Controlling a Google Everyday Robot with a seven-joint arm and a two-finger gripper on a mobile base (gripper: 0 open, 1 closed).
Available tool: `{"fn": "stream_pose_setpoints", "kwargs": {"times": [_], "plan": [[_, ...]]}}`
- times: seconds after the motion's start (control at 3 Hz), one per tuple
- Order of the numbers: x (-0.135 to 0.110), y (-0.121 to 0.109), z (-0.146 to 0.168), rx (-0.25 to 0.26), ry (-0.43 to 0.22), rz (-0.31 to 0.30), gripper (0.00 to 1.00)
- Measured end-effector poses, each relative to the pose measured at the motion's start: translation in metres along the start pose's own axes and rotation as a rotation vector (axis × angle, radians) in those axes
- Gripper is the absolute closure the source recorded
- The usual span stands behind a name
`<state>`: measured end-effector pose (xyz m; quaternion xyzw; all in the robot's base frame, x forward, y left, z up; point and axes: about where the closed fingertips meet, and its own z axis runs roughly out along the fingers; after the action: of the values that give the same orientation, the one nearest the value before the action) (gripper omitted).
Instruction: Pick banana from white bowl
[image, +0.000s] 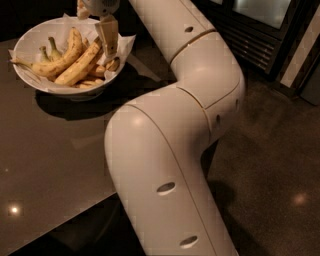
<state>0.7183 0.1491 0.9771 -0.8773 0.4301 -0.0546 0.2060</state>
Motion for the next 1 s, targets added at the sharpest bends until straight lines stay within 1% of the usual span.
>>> {"fn": "stream_pose_setpoints", "kwargs": {"times": [0.33,0.67,1.0], "plan": [[-0.003,-0.002,0.006,-0.008,-0.006,-0.008,0.21],[-0.007,-0.001,0.015,-0.025,-0.022,-0.014,0.34],[-0.012,0.001,0.022,-0.043,-0.041,-0.005,0.36]]}}
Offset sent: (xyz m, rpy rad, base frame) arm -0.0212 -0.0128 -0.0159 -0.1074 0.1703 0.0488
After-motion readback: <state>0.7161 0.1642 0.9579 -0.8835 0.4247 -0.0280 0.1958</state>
